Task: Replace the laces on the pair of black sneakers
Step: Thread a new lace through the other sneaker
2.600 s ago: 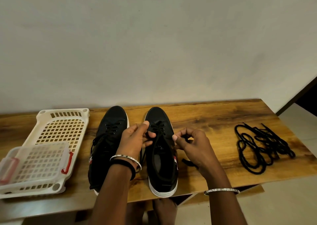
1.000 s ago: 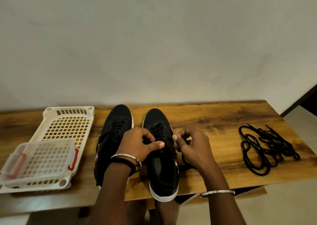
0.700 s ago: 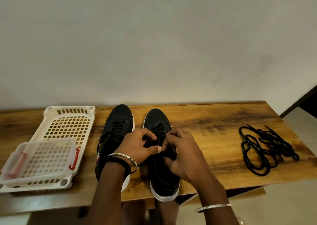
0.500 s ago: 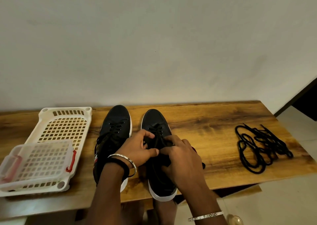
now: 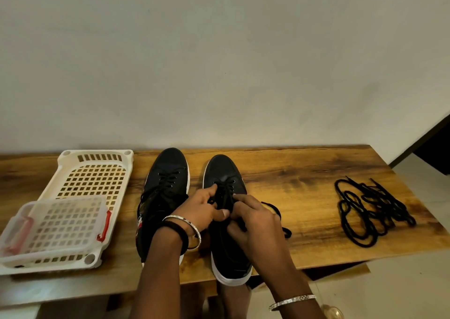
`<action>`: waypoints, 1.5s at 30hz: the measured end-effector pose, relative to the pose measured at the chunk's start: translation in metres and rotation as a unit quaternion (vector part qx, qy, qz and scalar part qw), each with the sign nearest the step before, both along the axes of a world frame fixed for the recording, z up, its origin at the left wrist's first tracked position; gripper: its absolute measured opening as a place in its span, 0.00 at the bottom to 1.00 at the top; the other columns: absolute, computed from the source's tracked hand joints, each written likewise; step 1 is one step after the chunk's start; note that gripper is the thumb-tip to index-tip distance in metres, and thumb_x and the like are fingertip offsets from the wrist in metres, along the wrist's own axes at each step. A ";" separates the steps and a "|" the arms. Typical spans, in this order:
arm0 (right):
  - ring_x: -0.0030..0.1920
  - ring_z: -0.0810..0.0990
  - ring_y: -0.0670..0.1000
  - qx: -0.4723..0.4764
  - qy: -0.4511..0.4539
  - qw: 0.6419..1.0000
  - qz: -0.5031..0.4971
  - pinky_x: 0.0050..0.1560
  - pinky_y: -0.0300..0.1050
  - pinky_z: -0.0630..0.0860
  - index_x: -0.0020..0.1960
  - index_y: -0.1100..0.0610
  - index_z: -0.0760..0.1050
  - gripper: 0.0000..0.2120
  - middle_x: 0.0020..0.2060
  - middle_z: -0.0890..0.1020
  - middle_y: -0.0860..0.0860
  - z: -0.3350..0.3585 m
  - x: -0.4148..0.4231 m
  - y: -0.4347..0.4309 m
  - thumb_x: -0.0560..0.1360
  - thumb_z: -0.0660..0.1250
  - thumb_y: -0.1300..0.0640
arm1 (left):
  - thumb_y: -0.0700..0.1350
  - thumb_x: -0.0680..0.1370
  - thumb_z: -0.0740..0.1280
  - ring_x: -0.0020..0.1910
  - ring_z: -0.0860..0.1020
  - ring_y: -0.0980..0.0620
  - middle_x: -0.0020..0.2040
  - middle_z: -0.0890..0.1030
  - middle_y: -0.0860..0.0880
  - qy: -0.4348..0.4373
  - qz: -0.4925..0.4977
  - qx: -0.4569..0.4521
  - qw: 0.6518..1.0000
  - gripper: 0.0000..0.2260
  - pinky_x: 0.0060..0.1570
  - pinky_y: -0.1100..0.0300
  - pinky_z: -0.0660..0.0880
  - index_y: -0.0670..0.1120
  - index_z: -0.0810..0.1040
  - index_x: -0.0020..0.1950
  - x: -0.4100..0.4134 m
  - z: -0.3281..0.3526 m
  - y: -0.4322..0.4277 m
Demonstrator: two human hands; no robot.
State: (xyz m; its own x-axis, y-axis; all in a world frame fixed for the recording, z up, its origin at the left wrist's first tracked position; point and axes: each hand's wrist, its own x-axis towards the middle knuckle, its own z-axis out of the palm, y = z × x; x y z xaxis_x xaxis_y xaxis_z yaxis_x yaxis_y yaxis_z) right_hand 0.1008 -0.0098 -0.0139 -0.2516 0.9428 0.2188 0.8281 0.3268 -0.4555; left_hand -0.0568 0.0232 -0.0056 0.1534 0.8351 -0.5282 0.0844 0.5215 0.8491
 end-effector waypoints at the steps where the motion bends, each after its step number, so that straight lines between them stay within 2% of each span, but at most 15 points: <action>1: 0.47 0.83 0.51 0.002 0.009 1.000 0.004 0.42 0.49 0.80 0.42 0.54 0.74 0.04 0.63 0.80 0.48 0.000 0.000 0.000 0.73 0.70 0.57 | 0.29 0.74 0.69 0.74 0.67 0.47 0.74 0.70 0.43 -0.006 0.006 -0.001 1.000 0.37 0.72 0.49 0.66 0.47 0.59 0.79 0.001 0.000 0.000; 4: 0.47 0.82 0.49 0.019 0.036 0.999 0.012 0.43 0.51 0.80 0.41 0.52 0.73 0.04 0.59 0.81 0.47 0.001 0.001 0.001 0.73 0.67 0.53 | 0.25 0.74 0.67 0.75 0.61 0.36 0.74 0.60 0.32 -0.033 0.029 0.001 0.999 0.36 0.72 0.47 0.66 0.43 0.59 0.79 0.001 0.003 -0.001; 7: 0.47 0.82 0.46 0.022 0.057 0.998 0.006 0.41 0.48 0.81 0.39 0.53 0.75 0.10 0.56 0.82 0.45 0.001 0.001 0.000 0.71 0.61 0.47 | 0.24 0.74 0.66 0.75 0.59 0.33 0.73 0.57 0.30 -0.043 0.039 -0.001 0.998 0.36 0.71 0.47 0.66 0.42 0.59 0.79 0.004 0.007 -0.002; 11: 0.52 0.83 0.46 0.015 0.077 0.997 0.003 0.45 0.44 0.82 0.40 0.54 0.77 0.06 0.64 0.79 0.45 -0.001 0.001 -0.002 0.72 0.68 0.52 | 0.24 0.74 0.66 0.75 0.59 0.33 0.73 0.58 0.30 -0.041 0.049 -0.004 0.998 0.34 0.72 0.46 0.66 0.42 0.62 0.77 0.006 0.011 -0.003; 14: 0.59 0.80 0.49 0.052 0.068 0.996 0.014 0.48 0.43 0.82 0.40 0.56 0.78 0.04 0.68 0.76 0.46 -0.003 -0.006 -0.005 0.70 0.73 0.60 | 0.22 0.74 0.63 0.73 0.60 0.32 0.66 0.67 0.28 -0.056 0.069 -0.016 0.996 0.29 0.64 0.52 0.71 0.42 0.69 0.73 0.008 0.013 -0.005; 18: 0.61 0.76 0.51 0.111 0.058 0.991 0.040 0.47 0.40 0.77 0.40 0.58 0.78 0.07 0.62 0.77 0.50 -0.001 -0.008 -0.004 0.67 0.76 0.65 | 0.20 0.74 0.59 0.71 0.63 0.33 0.53 0.80 0.30 -0.049 0.084 -0.014 0.995 0.27 0.56 0.56 0.73 0.40 0.72 0.70 0.014 0.019 -0.006; 20: 0.59 0.77 0.50 0.110 0.065 0.991 0.049 0.50 0.37 0.76 0.41 0.58 0.79 0.06 0.61 0.77 0.50 -0.002 -0.006 -0.003 0.67 0.75 0.65 | 0.20 0.75 0.58 0.59 0.78 0.44 0.37 0.82 0.39 -0.040 0.086 -0.019 0.995 0.24 0.47 0.62 0.75 0.43 0.77 0.61 0.015 0.021 -0.006; 22: 0.57 0.79 0.50 0.096 0.070 0.992 0.049 0.50 0.38 0.77 0.43 0.57 0.81 0.05 0.60 0.77 0.49 -0.004 -0.002 -0.003 0.69 0.75 0.64 | 0.20 0.75 0.59 0.41 0.80 0.56 0.27 0.81 0.50 -0.039 0.078 -0.015 0.996 0.23 0.43 0.63 0.75 0.49 0.77 0.49 0.015 0.023 -0.005; 26: 0.57 0.76 0.42 0.014 0.122 0.992 0.005 0.52 0.36 0.77 0.45 0.53 0.83 0.04 0.57 0.76 0.43 -0.003 0.010 0.001 0.71 0.75 0.59 | 0.26 0.74 0.67 0.53 0.82 0.46 0.49 0.84 0.46 -0.036 0.070 -0.009 0.997 0.27 0.58 0.50 0.78 0.47 0.73 0.69 0.012 0.023 -0.003; 29: 0.54 0.77 0.39 -0.048 0.195 0.980 -0.008 0.50 0.30 0.74 0.45 0.50 0.82 0.07 0.51 0.77 0.39 -0.001 0.020 0.006 0.69 0.77 0.59 | 0.33 0.75 0.70 0.51 0.81 0.48 0.58 0.81 0.43 0.030 0.045 0.025 0.998 0.20 0.54 0.53 0.79 0.51 0.78 0.64 0.004 0.022 -0.001; 33: 0.47 0.80 0.45 -0.149 0.280 0.948 -0.036 0.42 0.40 0.79 0.49 0.48 0.74 0.17 0.46 0.81 0.45 0.006 0.028 0.011 0.68 0.78 0.62 | 0.43 0.78 0.70 0.42 0.83 0.48 0.53 0.80 0.45 0.164 0.017 0.065 0.984 0.09 0.40 0.54 0.82 0.51 0.81 0.57 -0.006 0.026 -0.003; 35: 0.46 0.80 0.45 -0.207 0.298 0.931 -0.052 0.45 0.40 0.80 0.54 0.47 0.74 0.22 0.47 0.81 0.47 0.010 0.029 0.016 0.68 0.79 0.62 | 0.46 0.78 0.71 0.36 0.83 0.50 0.50 0.81 0.48 0.262 -0.013 0.110 0.959 0.06 0.36 0.60 0.80 0.51 0.82 0.55 -0.007 0.029 -0.003; 38: 0.48 0.81 0.46 -0.266 0.307 0.912 -0.059 0.45 0.39 0.80 0.55 0.49 0.79 0.21 0.48 0.82 0.49 0.014 0.032 0.023 0.67 0.81 0.61 | 0.50 0.77 0.72 0.41 0.78 0.56 0.46 0.82 0.52 0.404 -0.088 0.164 0.896 0.05 0.45 0.61 0.73 0.52 0.85 0.50 -0.006 0.032 -0.002; 42: 0.36 0.80 0.43 -0.304 0.351 0.884 -0.058 0.34 0.33 0.74 0.51 0.56 0.83 0.15 0.40 0.82 0.52 0.020 0.040 0.026 0.66 0.82 0.59 | 0.51 0.76 0.72 0.33 0.73 0.59 0.32 0.75 0.57 0.415 -0.079 0.182 0.888 0.04 0.40 0.61 0.70 0.54 0.83 0.42 -0.006 0.033 -0.001; 45: 0.30 0.77 0.41 -0.311 0.334 0.888 -0.055 0.30 0.32 0.71 0.45 0.60 0.84 0.08 0.34 0.82 0.53 0.021 0.044 0.030 0.69 0.80 0.59 | 0.50 0.76 0.72 0.37 0.76 0.59 0.35 0.79 0.56 0.389 -0.069 0.199 0.897 0.05 0.42 0.62 0.72 0.55 0.82 0.40 -0.006 0.033 -0.002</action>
